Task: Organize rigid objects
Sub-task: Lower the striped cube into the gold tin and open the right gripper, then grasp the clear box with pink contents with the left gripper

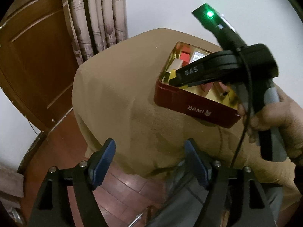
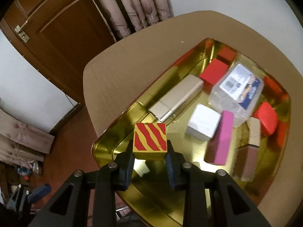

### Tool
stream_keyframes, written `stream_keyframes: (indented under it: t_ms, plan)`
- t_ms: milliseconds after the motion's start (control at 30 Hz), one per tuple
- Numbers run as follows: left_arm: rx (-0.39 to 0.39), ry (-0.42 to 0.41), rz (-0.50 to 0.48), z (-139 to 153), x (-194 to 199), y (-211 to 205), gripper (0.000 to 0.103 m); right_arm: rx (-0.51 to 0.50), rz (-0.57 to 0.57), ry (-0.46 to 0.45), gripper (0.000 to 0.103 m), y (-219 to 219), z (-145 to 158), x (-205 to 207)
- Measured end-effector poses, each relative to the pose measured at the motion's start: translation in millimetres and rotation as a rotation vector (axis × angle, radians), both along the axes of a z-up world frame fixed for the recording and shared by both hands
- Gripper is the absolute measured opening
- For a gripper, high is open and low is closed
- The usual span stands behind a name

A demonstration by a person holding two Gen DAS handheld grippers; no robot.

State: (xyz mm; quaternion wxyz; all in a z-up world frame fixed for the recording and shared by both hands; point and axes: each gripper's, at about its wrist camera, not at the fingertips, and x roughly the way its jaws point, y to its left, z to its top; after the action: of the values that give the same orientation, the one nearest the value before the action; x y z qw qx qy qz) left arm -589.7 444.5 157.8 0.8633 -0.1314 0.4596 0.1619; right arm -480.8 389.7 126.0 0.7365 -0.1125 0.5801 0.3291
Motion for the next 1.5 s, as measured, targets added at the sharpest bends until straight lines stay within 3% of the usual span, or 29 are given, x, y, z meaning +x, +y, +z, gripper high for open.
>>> stream_keyframes:
  t_ms: [200, 400, 500, 533, 600, 700, 867, 933, 1033, 1200, 1367, 1500]
  plan:
    - [-0.021, 0.019, -0.010, -2.1, 0.9, 3.5, 0.073, -0.017, -0.001, -0.023, 0.030, 17.2, -10.4, 1.3]
    - [-0.005, 0.025, -0.002, -1.8, 2.4, 0.3, 0.073, 0.037, -0.035, -0.084, 0.032, -1.6, 13.0, -3.1]
    - [0.005, 0.023, -0.012, -1.3, 2.1, -6.3, 0.073, 0.158, -0.108, -0.211, 0.032, -46.6, 48.1, -14.0]
    - [0.010, 0.020, -0.017, -1.0, 1.8, -8.2, 0.073, 0.177, -0.159, -0.292, 0.033, -73.9, 61.4, -21.7]
    - [0.026, 0.014, -0.039, 0.8, 1.5, -15.6, 0.073, 0.130, -0.239, -0.411, 0.037, -115.9, 71.2, -33.5]
    - [0.040, 0.006, -0.093, 3.7, 1.4, -30.2, 0.073, -0.051, -0.389, -0.536, 0.037, -197.2, 63.6, -45.4]
    - [0.007, 0.020, -0.231, 7.7, 15.2, -66.9, 0.073, -0.380, -0.616, -0.509, 0.037, -346.1, 24.0, -46.5]
    - [-0.021, 0.029, -0.293, 13.4, 31.5, -88.3, 0.073, -0.455, -0.685, -0.491, 0.037, -388.2, 17.4, -46.1]
    - [-0.099, 0.021, -0.383, 25.0, 61.9, -118.2, 0.073, -0.478, -0.780, -0.482, 0.037, -440.3, 16.5, -45.4]
    - [-0.218, 0.002, -0.480, 41.2, 137.0, -168.5, 0.078, -0.341, -0.917, -0.441, 0.037, -489.8, 19.6, -45.7]
    - [-0.202, -0.015, -0.533, 41.3, 224.2, -227.2, 0.078, -0.286, -0.960, -0.440, 0.047, -506.3, 23.4, -52.4]
    - [-0.169, 0.021, -0.544, 27.9, 282.5, -259.8, 0.078, -0.211, -0.957, -0.417, 0.051, -519.7, 24.0, -53.6]
